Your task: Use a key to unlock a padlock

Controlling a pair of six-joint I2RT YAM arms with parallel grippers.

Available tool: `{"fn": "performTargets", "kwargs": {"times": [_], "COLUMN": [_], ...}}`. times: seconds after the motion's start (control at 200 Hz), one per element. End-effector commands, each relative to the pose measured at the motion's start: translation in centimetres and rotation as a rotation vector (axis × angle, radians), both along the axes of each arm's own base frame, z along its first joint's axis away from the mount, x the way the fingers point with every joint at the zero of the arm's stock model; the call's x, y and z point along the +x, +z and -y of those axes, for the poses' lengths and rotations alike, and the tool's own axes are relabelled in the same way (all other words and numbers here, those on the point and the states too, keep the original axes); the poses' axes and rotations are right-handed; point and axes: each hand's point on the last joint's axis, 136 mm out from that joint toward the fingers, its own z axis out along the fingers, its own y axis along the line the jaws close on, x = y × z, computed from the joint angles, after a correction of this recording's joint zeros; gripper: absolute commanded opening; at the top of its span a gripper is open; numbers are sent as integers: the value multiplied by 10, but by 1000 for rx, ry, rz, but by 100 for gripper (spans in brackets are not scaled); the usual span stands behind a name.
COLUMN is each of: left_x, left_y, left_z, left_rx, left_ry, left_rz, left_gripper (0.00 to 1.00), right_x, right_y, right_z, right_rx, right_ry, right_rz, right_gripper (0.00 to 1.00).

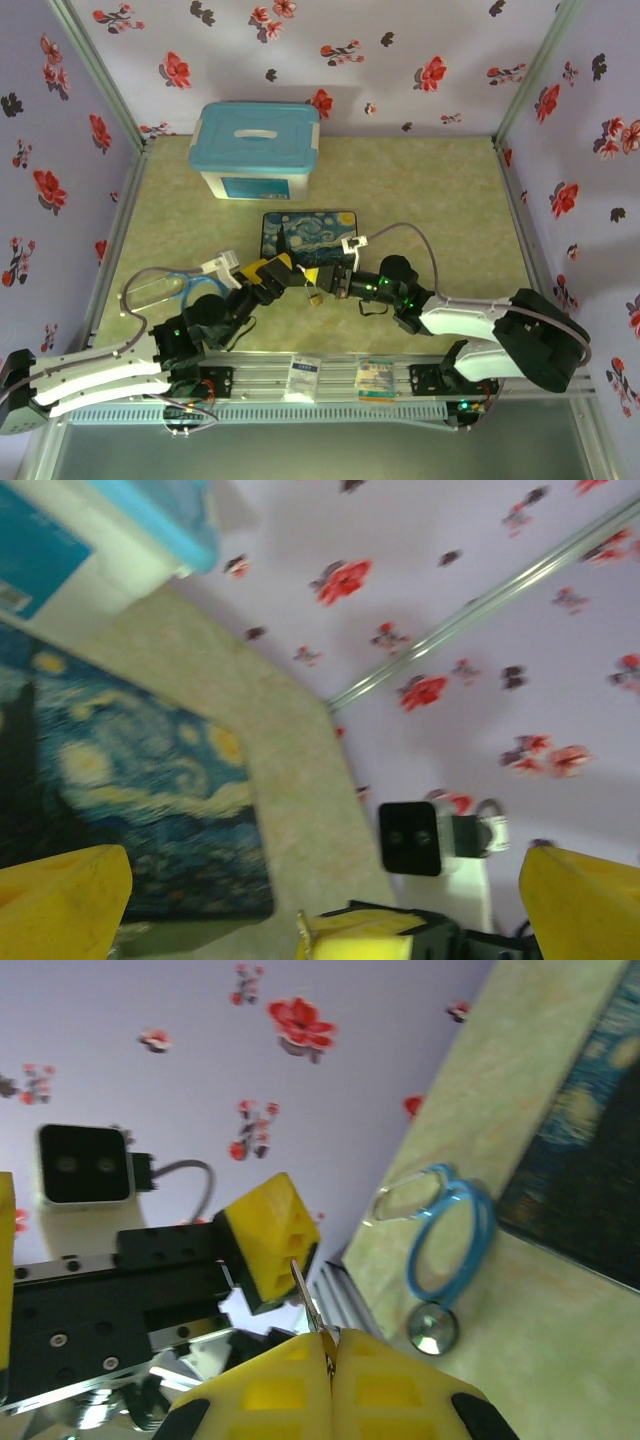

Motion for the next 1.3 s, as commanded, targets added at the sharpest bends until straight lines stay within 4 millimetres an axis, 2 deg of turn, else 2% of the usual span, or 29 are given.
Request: {"fn": "performTargets", "kwargs": {"times": [0.0, 0.09, 0.15, 0.285, 0.385, 0.45, 0.575, 0.76, 0.915, 0.99, 1.15, 1.295], "left_x": [6, 7, 6, 2, 0, 0, 1, -2, -1, -1, 3, 10], "left_y": [-35, -50, -56, -72, -90, -99, -114, -118, -131, -136, -147, -158], "left_z": [-9, -7, 0, 23, 29, 33, 32, 49, 51, 58, 70, 67], "left_rx": [223, 422, 470, 423, 384, 338, 316, 325, 313, 317, 339, 354], "left_ry": [71, 78, 64, 14, 11, -4, -5, -85, -86, -106, -128, -106], "left_rz": [-105, -173, -180, -196, -221, -219, -234, -227, -247, -239, -253, -269], "left_gripper": [100, 100, 100, 100, 99, 96, 89, 86, 82, 78, 77, 74], "right_x": [14, 23, 26, 22, 21, 22, 20, 23, 19, 22, 34, 41], "right_y": [-37, -67, -89, -102, -106, -102, -89, -71, -61, -59, -59, -49], "right_z": [11, 30, 49, 74, 84, 82, 64, 54, 48, 48, 57, 69], "right_rx": [-182, -341, -480, -582, -623, -619, -578, -551, -486, -473, -494, -481], "right_ry": [-89, -184, -249, -319, -334, -322, -229, -134, -89, -109, -185, -259], "right_rz": [-40, -89, -103, -61, -26, 7, 82, 191, 243, 243, 239, 242], "right_gripper": [0, 0, 0, 0, 0, 0, 0, 0, 0, 0, 0, 0]}}
